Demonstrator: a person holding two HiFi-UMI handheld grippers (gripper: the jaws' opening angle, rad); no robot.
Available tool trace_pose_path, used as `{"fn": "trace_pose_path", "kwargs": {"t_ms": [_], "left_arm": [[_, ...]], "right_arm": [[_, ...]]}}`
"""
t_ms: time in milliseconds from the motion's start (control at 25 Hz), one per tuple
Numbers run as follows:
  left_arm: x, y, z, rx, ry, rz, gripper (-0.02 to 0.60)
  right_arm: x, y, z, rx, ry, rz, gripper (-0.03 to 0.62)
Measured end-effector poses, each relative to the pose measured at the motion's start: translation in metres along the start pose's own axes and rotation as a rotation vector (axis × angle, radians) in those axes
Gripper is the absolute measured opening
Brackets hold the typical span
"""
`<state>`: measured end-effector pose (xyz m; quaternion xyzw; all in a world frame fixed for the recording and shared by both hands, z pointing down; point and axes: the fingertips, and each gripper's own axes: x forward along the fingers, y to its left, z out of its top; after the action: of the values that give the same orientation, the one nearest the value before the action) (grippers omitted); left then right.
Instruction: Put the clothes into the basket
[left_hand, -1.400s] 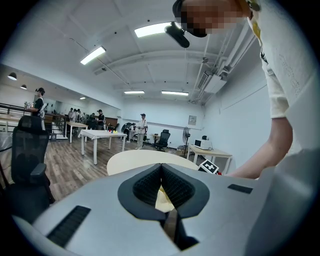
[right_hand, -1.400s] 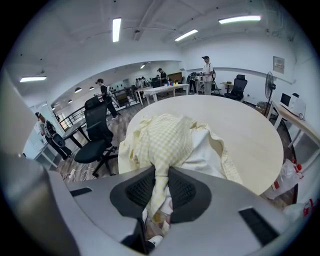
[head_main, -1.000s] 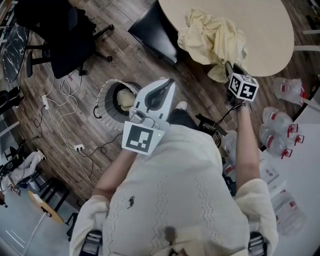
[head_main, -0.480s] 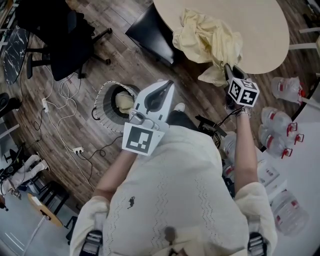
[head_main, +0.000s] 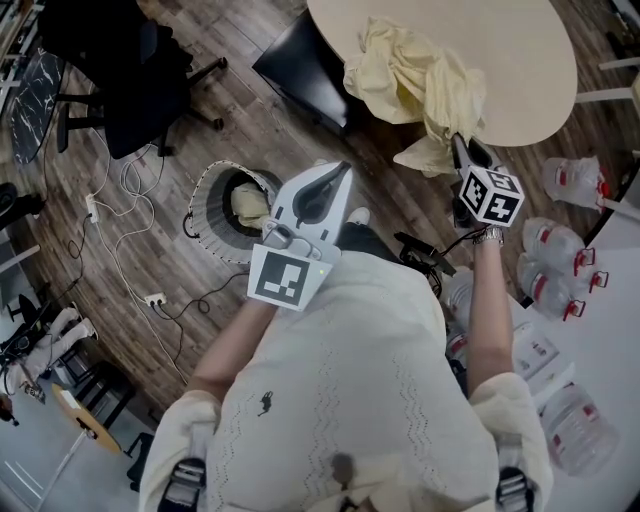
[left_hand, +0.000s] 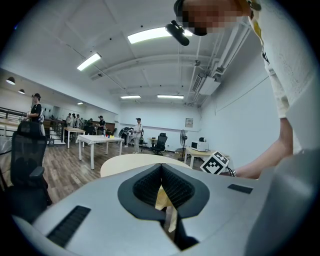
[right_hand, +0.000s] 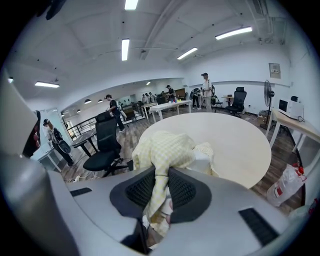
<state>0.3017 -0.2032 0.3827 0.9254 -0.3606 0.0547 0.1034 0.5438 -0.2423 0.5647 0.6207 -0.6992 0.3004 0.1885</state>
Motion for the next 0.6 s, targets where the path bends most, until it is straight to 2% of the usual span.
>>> {"fn": "trace_pose_path", "kwargs": {"t_ms": [280,600], "left_arm": [[-0.005,-0.017,-0.003,0.004,-0.008,-0.009,0.02],[-0.014,-0.056,-0.007,0.01,-0.016,-0.021,0.02]], "right_arm": [[-0.023,0.007,0.005,-0.008,-0.044,0.019,0.077],[-0.067,-0.005,-0.01,-0.023,-0.072,0.018,0.078]]}}
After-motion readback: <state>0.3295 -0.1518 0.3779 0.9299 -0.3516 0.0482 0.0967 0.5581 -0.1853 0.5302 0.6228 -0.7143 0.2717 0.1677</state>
